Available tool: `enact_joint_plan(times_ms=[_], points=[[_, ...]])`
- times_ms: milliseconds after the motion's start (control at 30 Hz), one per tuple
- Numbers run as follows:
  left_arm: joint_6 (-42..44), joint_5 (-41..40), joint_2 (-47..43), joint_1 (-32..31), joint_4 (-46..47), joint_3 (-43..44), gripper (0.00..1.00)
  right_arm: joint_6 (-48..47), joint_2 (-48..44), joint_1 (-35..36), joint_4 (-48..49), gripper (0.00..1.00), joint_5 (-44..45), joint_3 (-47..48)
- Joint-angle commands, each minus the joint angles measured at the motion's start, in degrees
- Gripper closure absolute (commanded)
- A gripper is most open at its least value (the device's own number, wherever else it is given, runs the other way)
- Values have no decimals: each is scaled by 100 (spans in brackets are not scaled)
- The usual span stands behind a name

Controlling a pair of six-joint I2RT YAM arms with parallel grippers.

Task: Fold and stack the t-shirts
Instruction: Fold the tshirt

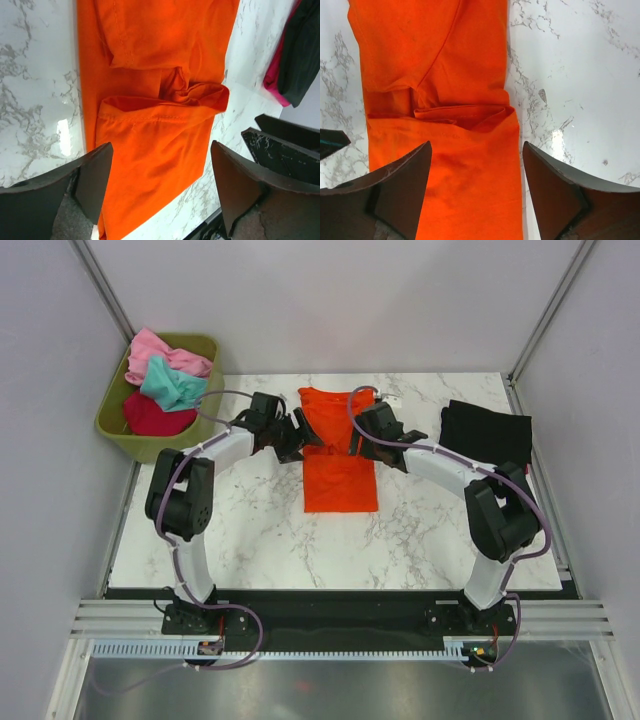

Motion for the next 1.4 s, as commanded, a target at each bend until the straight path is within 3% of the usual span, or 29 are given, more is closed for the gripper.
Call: enact_joint_plan(times_ms=[0,200,333,467,600,900,1067,1167,1200,1367], points=[[307,323,-64,33,29,140,11,8,-151,-27,213,17,183,74],[334,-204,-1276,-116,310,-1211,12,-27,-1240,-36,687,22,-10,-1253],[194,-388,-1884,-344,608,-2127,22,-54,-1454,-27,706,33,-607,-1982],[79,-634,-2306,-582,801,-2857,24,34,-1550,-27,881,37,-1038,-2528],[-70,-591,-2535,-670,1030,-3463,32,78,-1577,-27,995,42,-1389,-2818],[-167,-459,-2210,-767,1575,-3807,41,113,-1489,-27,1286,51,-1706,-3196],[-184,-485,-2034,-776,1637,-3816,42,105,-1340,-27,1321,66,-1961,-3250],[-202,-582,-2016,-776,1638,-3781,46,43,-1252,-27,1321,85,-2041,-3214],[-193,-591,-1999,-776,1638,-3772,47,25,-1243,-27,1321,96,-2049,-3214],[-246,-582,-1832,-776,1646,-3685,56,16,-1374,-27,1488,100,-1979,-3267]])
